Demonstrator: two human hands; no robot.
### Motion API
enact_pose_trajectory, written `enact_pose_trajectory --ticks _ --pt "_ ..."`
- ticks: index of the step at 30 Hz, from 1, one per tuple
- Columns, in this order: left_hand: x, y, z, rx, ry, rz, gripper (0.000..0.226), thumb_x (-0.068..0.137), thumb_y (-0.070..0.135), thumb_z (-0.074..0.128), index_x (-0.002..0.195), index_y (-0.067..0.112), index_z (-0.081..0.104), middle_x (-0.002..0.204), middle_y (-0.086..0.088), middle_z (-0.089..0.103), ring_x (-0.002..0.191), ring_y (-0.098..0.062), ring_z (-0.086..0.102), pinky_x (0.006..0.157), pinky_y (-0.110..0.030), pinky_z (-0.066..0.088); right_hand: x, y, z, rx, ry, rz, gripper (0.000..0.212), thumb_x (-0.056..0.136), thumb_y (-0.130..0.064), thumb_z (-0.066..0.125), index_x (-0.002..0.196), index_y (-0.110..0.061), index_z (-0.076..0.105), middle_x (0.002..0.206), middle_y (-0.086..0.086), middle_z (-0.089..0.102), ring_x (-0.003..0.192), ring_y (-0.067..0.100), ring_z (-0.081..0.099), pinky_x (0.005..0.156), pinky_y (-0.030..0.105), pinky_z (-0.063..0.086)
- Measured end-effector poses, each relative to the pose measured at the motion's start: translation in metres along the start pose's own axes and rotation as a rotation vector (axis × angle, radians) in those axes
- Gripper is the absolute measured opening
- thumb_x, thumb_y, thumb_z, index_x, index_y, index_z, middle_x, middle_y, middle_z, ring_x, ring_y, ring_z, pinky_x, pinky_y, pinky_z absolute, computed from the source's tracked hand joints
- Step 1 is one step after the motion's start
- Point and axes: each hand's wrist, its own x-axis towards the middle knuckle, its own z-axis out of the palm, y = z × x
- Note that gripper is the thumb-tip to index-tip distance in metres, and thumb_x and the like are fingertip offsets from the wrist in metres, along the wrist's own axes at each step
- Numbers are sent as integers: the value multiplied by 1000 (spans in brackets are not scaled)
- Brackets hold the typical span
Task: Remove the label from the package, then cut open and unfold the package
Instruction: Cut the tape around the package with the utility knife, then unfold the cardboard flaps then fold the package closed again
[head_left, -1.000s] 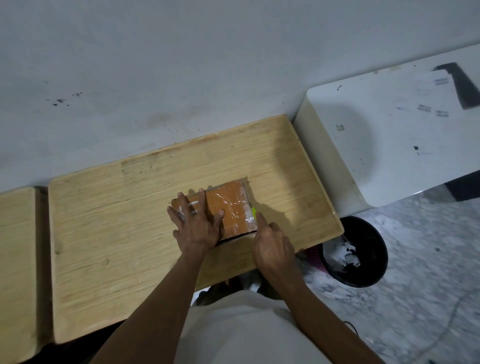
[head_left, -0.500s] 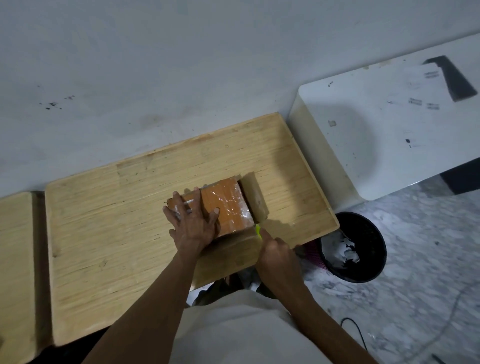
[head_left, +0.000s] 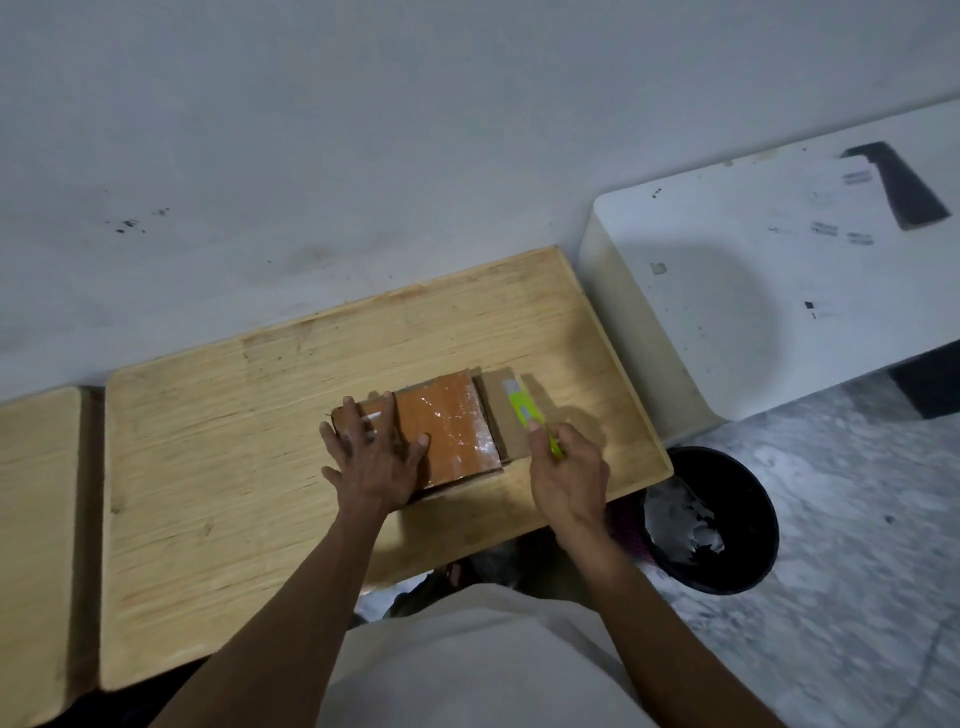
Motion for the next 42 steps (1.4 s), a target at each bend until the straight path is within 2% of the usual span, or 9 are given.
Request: enact_pose_trajectory --ticks 5,8,14,16,19,23,26,34,42 --pt "-11 -7 4 -15 32 -22 83 88 74 43 153 51 -3 162 7 -29 149 -38 -25 113 -73 11 19 -1 -2 65 -35 -48 29 100 -25 51 76 -10 60 67 4 56 62 15 51 55 22 42" --pt "-14 -8 7 -18 28 -36 82 87 76 41 153 51 -1 161 7 -32 149 -36 -26 114 -73 10 36 3 -5 27 -160 -53 20 101 -21 45 95 -12 62 83 7 65 71 19 59 60 31 47" --pt "-13 -5 9 -32 14 -63 84 84 79 38 152 54 -3 158 12 -37 149 -34 -28 114 -74 10 65 12 -11 125 -322 -52 26 101 -14 43 119 -22 59 93 -10 70 54 4 50 53 28 42" --pt "-11 -4 8 -30 7 -73 84 84 79 39 152 55 -4 158 12 -37 149 -34 -28 114 -74 11 77 17 -9 136 -352 -17 27 101 -16 43 123 -18 59 86 -12 63 62 6 52 61 31 44" --pt "-14 -2 8 -5 19 -83 84 87 74 43 152 53 -4 159 10 -36 149 -34 -25 114 -73 15 98 28 0 -68 -186 -41 31 100 -15 46 129 -14 58 108 7 56 93 19 56 83 30 44" --pt "-11 -8 11 36 63 -79 84 90 67 48 155 48 -2 163 6 -29 151 -35 -21 114 -70 20 123 38 13 -249 -30 -11 21 93 -12 53 110 -8 66 104 15 59 99 31 54 77 31 43" --pt "-5 -23 19 105 96 -20 88 84 79 33 155 45 -6 165 1 -24 153 -33 -16 118 -65 15 131 39 16 -368 -10 36 13 89 -24 57 93 -15 66 95 8 61 95 30 58 75 40 53" --pt "1 -35 26 124 92 -19 87 82 83 22 154 46 -12 165 0 -23 153 -32 -15 118 -65 14 136 37 16 -501 18 101 13 88 -30 65 89 -19 71 94 15 65 101 36 56 94 50 46" --pt "-6 -33 28 54 129 -8 91 81 82 21 157 40 -7 164 2 -26 153 -32 -14 121 -55 10 123 43 23 -389 -59 -145 13 91 -26 62 90 -16 69 93 6 67 92 28 60 79 39 51"
